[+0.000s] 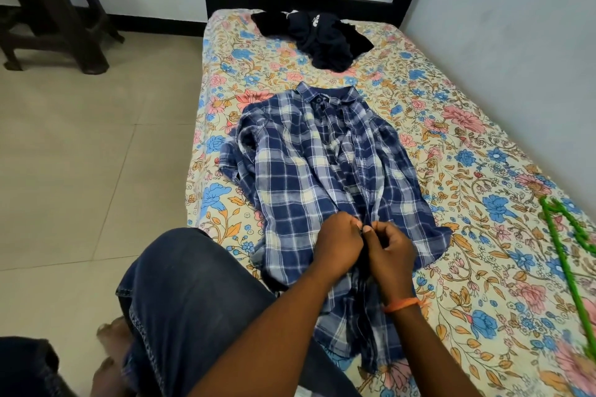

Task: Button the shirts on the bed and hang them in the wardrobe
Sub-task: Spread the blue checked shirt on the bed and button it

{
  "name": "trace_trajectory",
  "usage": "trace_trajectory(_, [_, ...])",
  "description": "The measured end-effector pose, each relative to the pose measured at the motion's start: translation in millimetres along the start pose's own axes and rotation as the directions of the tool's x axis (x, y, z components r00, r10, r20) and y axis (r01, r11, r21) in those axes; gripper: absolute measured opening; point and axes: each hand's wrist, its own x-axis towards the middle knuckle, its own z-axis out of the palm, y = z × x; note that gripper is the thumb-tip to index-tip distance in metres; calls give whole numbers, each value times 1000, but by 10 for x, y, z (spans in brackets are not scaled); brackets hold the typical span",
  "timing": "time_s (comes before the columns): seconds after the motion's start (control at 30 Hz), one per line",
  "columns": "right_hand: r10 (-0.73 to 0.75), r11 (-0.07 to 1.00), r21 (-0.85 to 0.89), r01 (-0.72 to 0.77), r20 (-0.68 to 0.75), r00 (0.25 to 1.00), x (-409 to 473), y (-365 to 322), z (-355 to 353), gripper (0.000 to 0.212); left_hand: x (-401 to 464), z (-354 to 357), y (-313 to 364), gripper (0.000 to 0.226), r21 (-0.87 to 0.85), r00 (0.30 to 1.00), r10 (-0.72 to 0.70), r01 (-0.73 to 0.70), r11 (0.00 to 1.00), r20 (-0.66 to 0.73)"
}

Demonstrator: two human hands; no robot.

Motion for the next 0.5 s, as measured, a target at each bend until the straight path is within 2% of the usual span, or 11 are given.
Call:
trace_trajectory(0.1, [166,956,236,-174,50,985,44,-43,-69,12,40,0,-23,22,-7,1000,-8,8,1000,5])
trace_trajectory(0.17, [237,904,333,-268,131,963,90,-90,-142,11,67,2,-43,21,-37,1000,-17,18,999,20])
trace_trajectory(0.3, [218,910,306,-281,226,950,124,-162,-230,10,78,-3,-26,20,-122,999,-44,47,991,33])
trace_trajectory(0.5, [140,967,191,-169,159,977,88,-210,-157,4,67,-50,-2,25,-242,993,-110,117,963,42])
